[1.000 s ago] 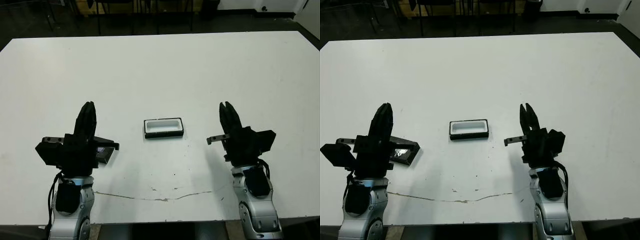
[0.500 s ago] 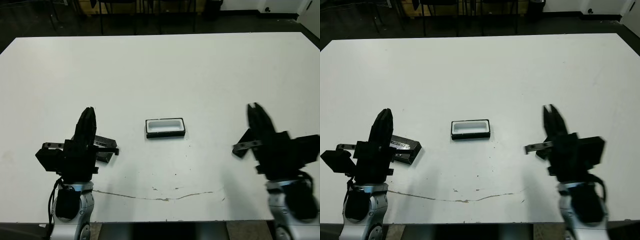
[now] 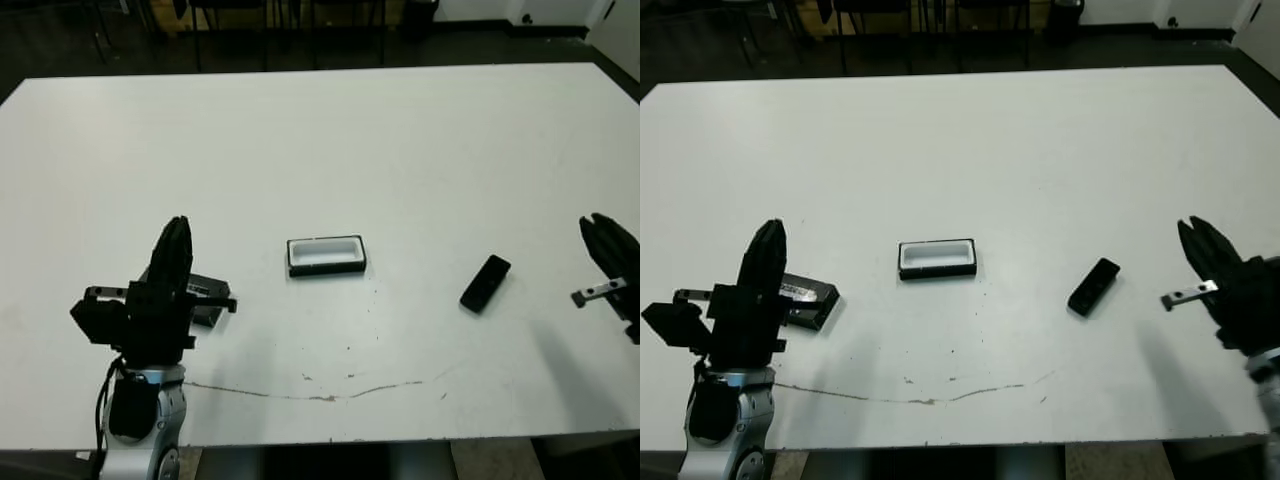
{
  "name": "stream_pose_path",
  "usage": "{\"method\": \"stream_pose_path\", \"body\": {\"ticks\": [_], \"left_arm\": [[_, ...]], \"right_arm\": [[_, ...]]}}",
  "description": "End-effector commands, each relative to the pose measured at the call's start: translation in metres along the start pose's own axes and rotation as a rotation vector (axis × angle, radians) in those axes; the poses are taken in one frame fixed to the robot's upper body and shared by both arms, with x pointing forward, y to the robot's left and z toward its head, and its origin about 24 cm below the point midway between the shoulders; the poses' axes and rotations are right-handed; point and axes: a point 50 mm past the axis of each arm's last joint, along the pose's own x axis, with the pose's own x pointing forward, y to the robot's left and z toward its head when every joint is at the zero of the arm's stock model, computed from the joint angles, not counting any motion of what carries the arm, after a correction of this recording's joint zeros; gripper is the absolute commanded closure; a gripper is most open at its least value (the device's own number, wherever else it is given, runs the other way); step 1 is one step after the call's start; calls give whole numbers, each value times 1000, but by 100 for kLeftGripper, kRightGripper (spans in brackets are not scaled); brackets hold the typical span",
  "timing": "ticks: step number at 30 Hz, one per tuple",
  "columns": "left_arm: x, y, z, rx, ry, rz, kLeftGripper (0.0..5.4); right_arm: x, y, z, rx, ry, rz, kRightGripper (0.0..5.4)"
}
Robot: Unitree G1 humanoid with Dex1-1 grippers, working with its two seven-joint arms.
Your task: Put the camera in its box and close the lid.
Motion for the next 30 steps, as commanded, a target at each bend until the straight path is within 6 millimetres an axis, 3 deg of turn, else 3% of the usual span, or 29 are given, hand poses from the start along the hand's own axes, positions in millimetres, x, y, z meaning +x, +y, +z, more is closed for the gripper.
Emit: {"method": "stream_pose_path", "body": {"ticks": [1, 8, 16, 30], "left_arm": [[-1, 3, -2, 17, 21, -3, 538], [-2, 2, 0, 6, 30, 0, 538], [-4, 2, 0, 28, 26, 3, 538], [-6, -1, -2, 24, 38, 1, 538]], "right_arm": [[7, -7, -11, 1, 111, 89, 540], [25, -9, -31, -98, 299, 272, 540], [33, -11, -49, -39, 433, 433, 540], [37, -2, -58, -115, 543, 539, 540]]}}
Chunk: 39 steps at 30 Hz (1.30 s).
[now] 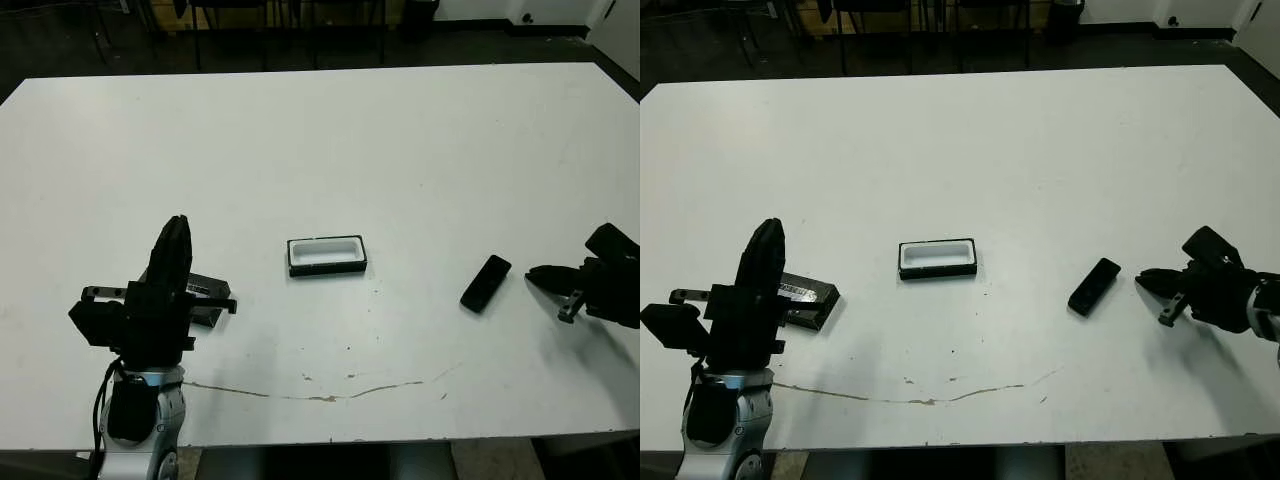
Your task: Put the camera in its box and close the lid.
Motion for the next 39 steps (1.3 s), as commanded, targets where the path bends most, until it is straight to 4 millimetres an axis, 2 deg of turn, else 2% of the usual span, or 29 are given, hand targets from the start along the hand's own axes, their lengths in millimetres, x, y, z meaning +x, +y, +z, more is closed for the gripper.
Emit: {"method": "stream_pose_path", "body": {"ticks": [1, 6, 17, 20, 26, 32, 39], "left_arm": [[-5, 1, -6, 10, 43, 8, 538], [-6, 0, -7, 17, 44, 7, 538], [-7, -2, -9, 20, 48, 10, 538], [-7, -3, -9, 13, 45, 12, 538], [-7, -4, -10, 11, 47, 13, 538], [-8, -4, -11, 4, 48, 16, 538], [-9, -4, -11, 1, 45, 23, 538]], "right_arm": [[7, 11, -16, 36, 77, 67, 540], [11, 14, -13, 56, 66, 116, 540], [-7, 28, 25, -88, 166, 23, 540], [-8, 30, 30, -109, 161, 20, 540], [1, 30, 31, -129, 162, 8, 540], [22, 20, 14, -72, 148, 32, 540], [29, 20, 15, -105, 118, 48, 540]]}}
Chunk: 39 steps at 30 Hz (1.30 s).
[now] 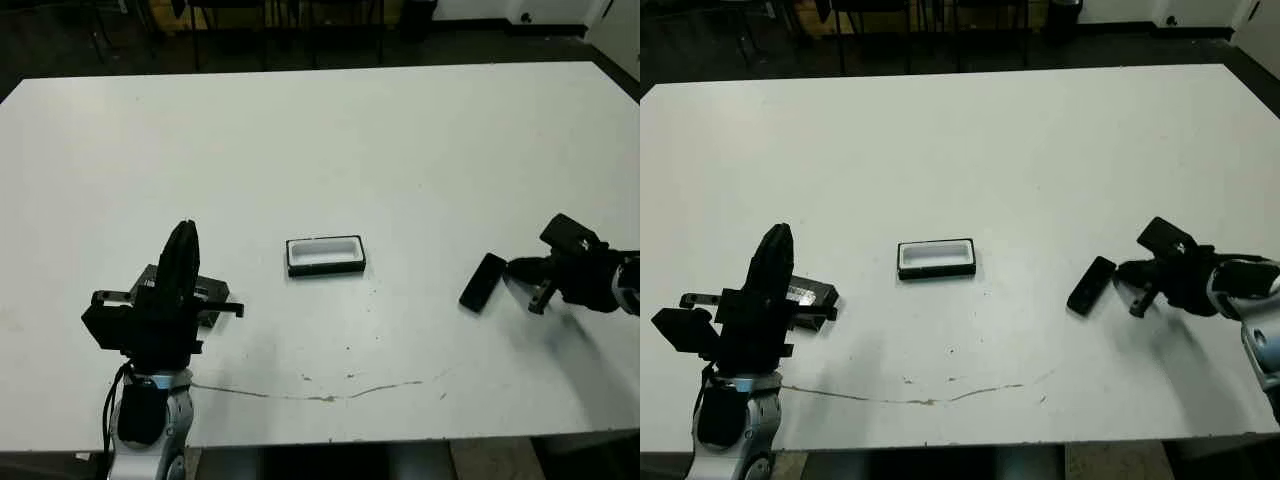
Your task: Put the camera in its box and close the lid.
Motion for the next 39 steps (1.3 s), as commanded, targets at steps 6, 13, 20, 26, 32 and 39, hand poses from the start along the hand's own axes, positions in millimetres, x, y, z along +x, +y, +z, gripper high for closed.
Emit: {"method": "stream_pose_path", "body": {"ticks": [6, 13, 20, 26, 32, 39], "left_arm": [[-6, 2, -6, 8, 34, 9, 538], [-5, 0, -7, -1, 35, 8, 538], [-4, -1, -8, -1, 38, 11, 538], [-4, -2, -10, -8, 34, 13, 538], [-5, -1, -11, -17, 33, 16, 538], [-5, -1, -12, -32, 31, 13, 538]], "right_arm": [[14, 17, -10, 34, 30, 79, 540], [20, 23, 2, 62, 17, 122, 540], [31, 29, 14, 26, -58, 130, 540], [41, 33, 20, 14, -54, 117, 540], [41, 31, 20, -43, -46, 61, 540], [29, 15, 8, -24, -46, -18, 540]]}}
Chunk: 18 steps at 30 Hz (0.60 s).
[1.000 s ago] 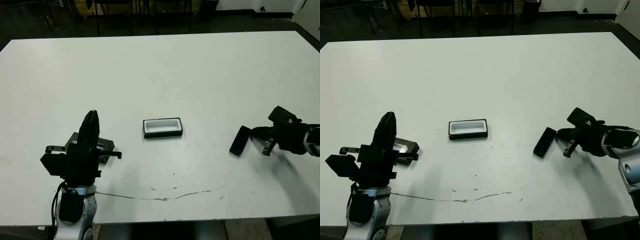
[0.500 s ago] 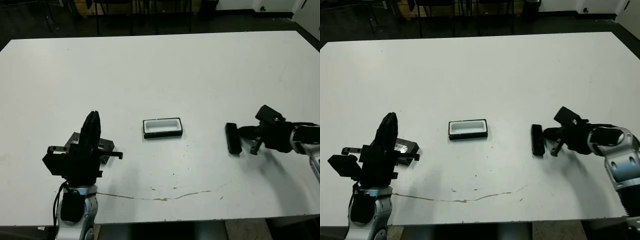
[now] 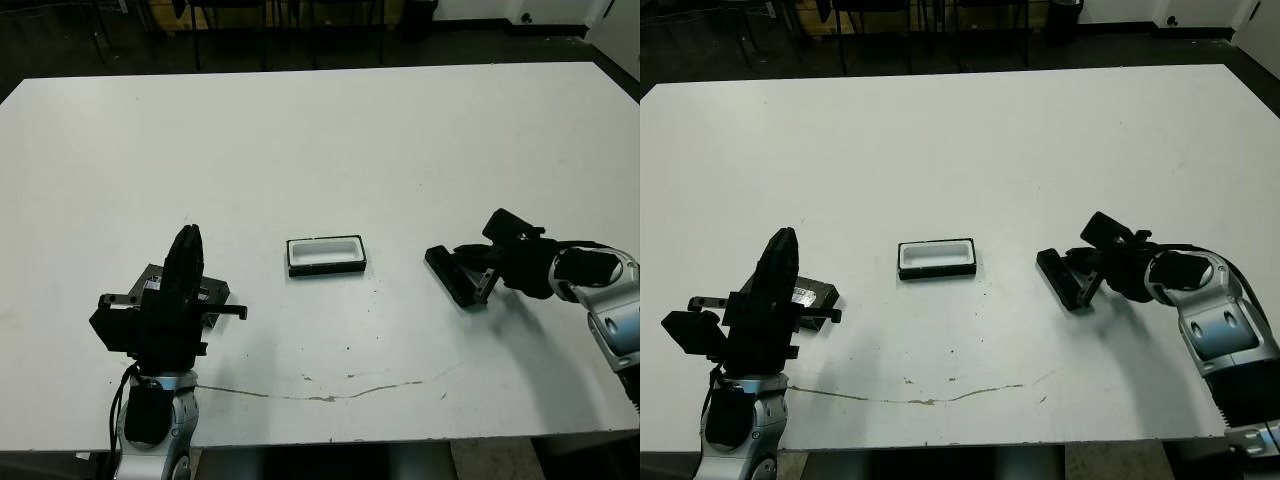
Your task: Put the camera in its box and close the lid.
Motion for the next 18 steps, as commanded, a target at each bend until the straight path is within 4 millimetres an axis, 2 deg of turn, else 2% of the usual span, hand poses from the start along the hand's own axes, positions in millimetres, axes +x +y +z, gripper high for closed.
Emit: {"method": "stream_pose_path", "body": {"ticks": [1, 6, 8, 13, 18], "left_arm": [[-4, 2, -6, -4, 29, 10, 538], [-5, 3, -6, 9, 26, 10, 538], [-5, 4, -6, 11, 26, 10, 538], [-5, 5, -5, 13, 24, 13, 538], [-5, 4, -3, 23, 33, 17, 540]], "right_arm": [[-7, -1, -23, 49, 68, -24, 540], [-23, -16, -22, 137, 30, -92, 540], [-30, -17, -16, 197, -77, -122, 540], [-40, 9, 7, 398, -404, -88, 540], [-52, 38, 31, 278, -425, -246, 532]]}}
